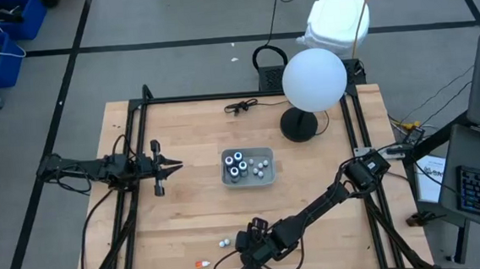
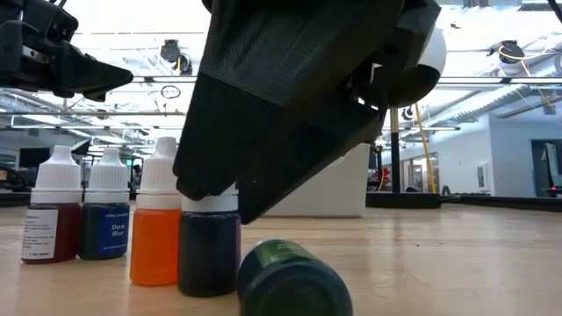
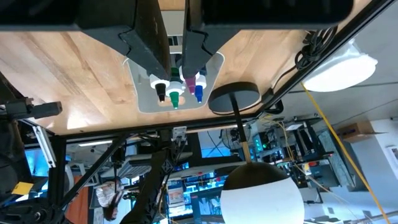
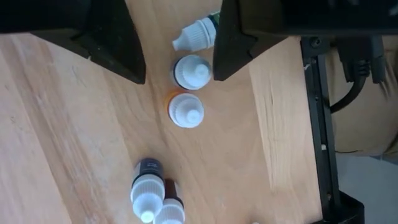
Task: Pick & Place food coloring
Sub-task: Put the small violet food coloring bottle into the gray bin
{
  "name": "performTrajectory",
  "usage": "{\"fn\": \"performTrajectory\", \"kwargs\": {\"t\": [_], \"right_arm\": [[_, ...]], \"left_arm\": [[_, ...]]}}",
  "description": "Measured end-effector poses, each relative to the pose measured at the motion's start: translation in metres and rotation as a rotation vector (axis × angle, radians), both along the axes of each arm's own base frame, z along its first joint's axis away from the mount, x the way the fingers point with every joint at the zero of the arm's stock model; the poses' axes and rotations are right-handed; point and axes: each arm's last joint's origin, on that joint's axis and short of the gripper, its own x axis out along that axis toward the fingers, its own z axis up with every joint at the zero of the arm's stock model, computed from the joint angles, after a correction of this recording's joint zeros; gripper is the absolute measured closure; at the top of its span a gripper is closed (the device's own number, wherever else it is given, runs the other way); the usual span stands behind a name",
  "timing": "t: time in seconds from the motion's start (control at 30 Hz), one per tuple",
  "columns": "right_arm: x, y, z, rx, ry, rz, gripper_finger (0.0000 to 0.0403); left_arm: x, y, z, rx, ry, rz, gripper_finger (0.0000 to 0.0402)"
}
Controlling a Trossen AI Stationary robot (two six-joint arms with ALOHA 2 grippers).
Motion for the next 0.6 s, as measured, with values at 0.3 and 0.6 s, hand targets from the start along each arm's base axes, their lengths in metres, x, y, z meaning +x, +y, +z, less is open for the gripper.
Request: {"fn": "performTrajectory", "kwargs": {"t": [0.3,0.6], "right_arm": [[0.0007,0.0002,0.0006,-0.009,-0.012,0.016,0.0288],[0.0012,-0.0004,0.0009,-0.009,-0.014,0.014,0.0347]], "left_arm": [[0.0,0.0,0.0,0.0,0.0,0.0,0.0353],[0.0,0.0,0.0,0.0,0.0,0.0,0.0353]]}}
